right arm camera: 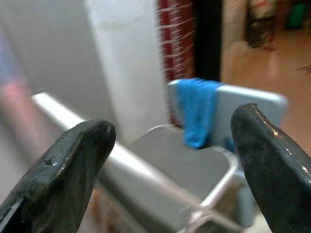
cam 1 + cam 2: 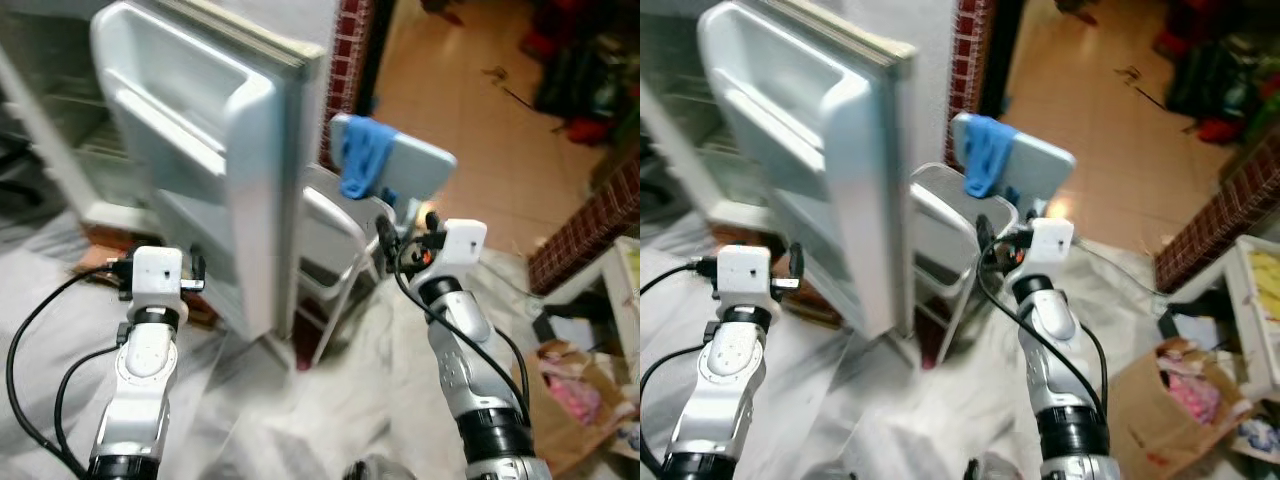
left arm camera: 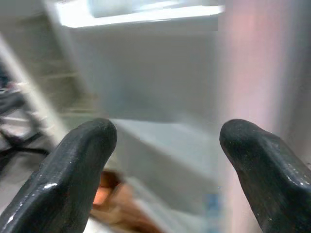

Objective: Restocking fridge

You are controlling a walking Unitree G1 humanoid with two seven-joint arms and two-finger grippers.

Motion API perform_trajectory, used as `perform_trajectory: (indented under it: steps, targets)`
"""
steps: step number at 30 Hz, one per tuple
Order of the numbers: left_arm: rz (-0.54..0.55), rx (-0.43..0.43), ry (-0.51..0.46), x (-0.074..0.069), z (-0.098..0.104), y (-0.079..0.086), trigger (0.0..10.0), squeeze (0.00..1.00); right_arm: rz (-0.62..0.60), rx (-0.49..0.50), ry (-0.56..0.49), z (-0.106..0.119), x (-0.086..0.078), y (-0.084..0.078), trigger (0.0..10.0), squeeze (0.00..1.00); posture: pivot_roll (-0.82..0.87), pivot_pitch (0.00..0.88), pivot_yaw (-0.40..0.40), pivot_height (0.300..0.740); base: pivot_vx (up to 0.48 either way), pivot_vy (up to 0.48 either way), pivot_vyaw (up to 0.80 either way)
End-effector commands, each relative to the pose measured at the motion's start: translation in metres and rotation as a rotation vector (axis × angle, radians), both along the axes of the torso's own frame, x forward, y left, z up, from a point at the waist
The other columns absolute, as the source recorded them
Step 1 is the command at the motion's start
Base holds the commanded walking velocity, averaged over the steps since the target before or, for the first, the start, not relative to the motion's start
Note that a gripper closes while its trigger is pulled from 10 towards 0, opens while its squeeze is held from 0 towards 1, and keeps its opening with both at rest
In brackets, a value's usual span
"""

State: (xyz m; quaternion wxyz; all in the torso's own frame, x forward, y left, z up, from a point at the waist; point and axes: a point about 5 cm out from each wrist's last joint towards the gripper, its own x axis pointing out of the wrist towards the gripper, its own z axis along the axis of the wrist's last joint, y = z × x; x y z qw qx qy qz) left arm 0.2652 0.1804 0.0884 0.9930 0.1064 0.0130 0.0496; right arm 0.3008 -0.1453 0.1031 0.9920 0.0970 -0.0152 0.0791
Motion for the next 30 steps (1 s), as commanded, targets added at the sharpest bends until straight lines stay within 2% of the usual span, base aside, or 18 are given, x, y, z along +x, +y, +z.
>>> perform_trajectory:
  steps: [1, 16, 20, 30]
  targets:
    - [-0.005, 0.005, 0.005, -0.002, -0.001, -0.001, 10.0, 0.0, 0.008, 0.0, -0.015, 0.002, 0.001, -0.001, 10.0, 0.0, 0.12, 0.033, -0.062, 0.74, 0.0, 0.0, 0.0]
    - [-0.01, 0.006, -0.007, -0.001, 0.002, -0.001, 10.0, 0.0, 0.066, 0.012, -0.066, 0.014, 0.012, 0.011, 10.0, 0.0, 0.12, 0.04, -0.066, 0.74, 0.0, 0.0, 0.63]
    - [-0.007, 0.003, -0.006, -0.001, 0.002, 0.0, 10.0, 0.0, 0.077, 0.014, -0.07, 0.014, 0.012, 0.013, 10.0, 0.0, 0.12, 0.04, -0.067, 0.74, 0.251, 0.0, 0.62]
    - [-0.002, -0.002, 0.025, -0.002, -0.003, -0.002, 10.0, 0.0, 0.057, 0.012, -0.065, 0.013, 0.014, 0.01, 10.0, 0.0, 0.12, 0.049, -0.068, 0.74, 0.075, 0.0, 0.0]
